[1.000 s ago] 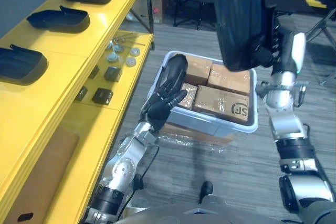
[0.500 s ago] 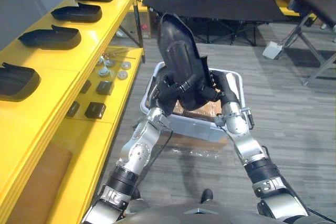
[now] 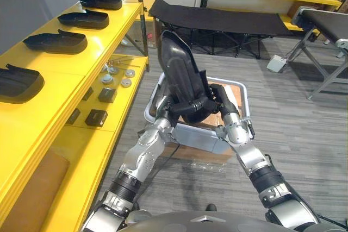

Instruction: Walk over and take three plastic housings, then place them on the shelf

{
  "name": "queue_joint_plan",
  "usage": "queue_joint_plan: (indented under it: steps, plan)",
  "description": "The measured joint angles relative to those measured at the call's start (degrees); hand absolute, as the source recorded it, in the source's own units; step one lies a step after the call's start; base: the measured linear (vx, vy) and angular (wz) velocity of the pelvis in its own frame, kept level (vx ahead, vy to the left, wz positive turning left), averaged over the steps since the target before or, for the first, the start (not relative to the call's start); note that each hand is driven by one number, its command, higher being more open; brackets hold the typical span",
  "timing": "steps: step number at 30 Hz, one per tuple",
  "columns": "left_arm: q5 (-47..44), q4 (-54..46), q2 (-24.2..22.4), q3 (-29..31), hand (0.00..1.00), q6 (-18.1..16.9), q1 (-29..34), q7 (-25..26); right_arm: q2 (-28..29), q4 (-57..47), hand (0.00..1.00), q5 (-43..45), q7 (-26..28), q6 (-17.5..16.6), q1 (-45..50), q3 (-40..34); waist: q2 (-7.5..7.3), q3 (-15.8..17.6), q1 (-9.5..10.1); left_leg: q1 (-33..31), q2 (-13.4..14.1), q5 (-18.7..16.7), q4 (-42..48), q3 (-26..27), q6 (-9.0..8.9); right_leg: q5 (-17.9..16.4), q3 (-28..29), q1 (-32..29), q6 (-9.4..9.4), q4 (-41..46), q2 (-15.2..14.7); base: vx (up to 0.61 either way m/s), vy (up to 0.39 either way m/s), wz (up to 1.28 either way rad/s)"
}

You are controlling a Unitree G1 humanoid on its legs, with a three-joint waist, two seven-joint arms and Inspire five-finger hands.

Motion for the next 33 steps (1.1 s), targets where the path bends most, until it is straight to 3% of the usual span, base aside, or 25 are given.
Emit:
queue_joint_plan:
  steps: [3,10,15,19,20,27,33]
  plan:
    - [0.5,1.4,1.7,-0.4,0.00,0.3,-1.4,1.2,0.1,0.0,0.00,1.7,-0.1,-0.1,-0.1,0.9,-0.05,-0.1,0.17,0.0,0.0,0.1,0.0,-0.1,0.34,0.2,-0.2,0.1,0.27,0.0,0.0,0.04,0.000,0.01]
    - [-0.5,1.5,1.9,-0.4,0.00,-1.8,-1.4,10.6,1.5,-0.3,0.00,8.5,0.2,-0.9,0.3,3.2,-0.24,-0.2,0.07,0.0,0.0,-0.2,0.1,0.0,0.20,0.3,-0.3,0.1,0.50,-0.1,0.0,0.00,0.000,0.00]
    - [-6.8,1.5,2.0,-2.9,0.00,-7.9,1.1,11.6,2.5,-2.4,0.00,11.8,0.1,-1.0,3.4,3.1,-0.27,-0.2,0.08,0.0,0.0,-0.8,0.1,-0.1,-0.26,0.1,-0.5,0.0,0.32,-0.1,0.0,0.00,0.000,0.00]
    - [-11.8,2.4,2.0,-4.2,0.00,-10.9,2.0,11.4,2.5,-3.7,0.00,11.9,0.1,-2.1,5.8,3.1,-0.27,-0.2,-0.72,-0.1,0.0,-0.8,0.0,0.0,-0.31,-0.2,-0.5,-0.1,-0.10,-0.1,0.0,0.00,0.000,0.00]
    - [-13.3,2.9,2.0,-4.4,0.00,-11.8,2.1,11.0,2.4,-3.7,1.00,11.8,0.1,-2.6,6.1,3.1,-0.27,-0.2,-1.01,-0.1,0.0,-0.8,0.0,0.0,-0.32,-0.3,-0.5,-0.1,-0.12,-0.1,0.0,0.00,0.000,0.00]
    - [-17.5,3.7,1.1,-4.6,0.00,-16.5,2.2,7.3,1.6,-6.5,1.00,11.7,0.2,-9.8,10.9,5.2,-0.29,-0.2,-1.57,-1.0,0.2,-0.8,0.0,0.2,-0.24,-0.3,-0.5,-1.2,-0.09,-0.1,0.2,0.00,0.000,0.00]
    - [-12.5,3.4,1.1,-3.8,0.00,-17.8,2.2,7.5,1.6,-7.1,1.00,15.8,0.2,-11.3,11.8,6.8,-0.50,-0.4,-1.31,-1.0,0.2,-0.7,0.1,0.3,-0.08,0.0,-0.9,-1.0,0.25,0.2,0.2,0.01,0.000,0.00]
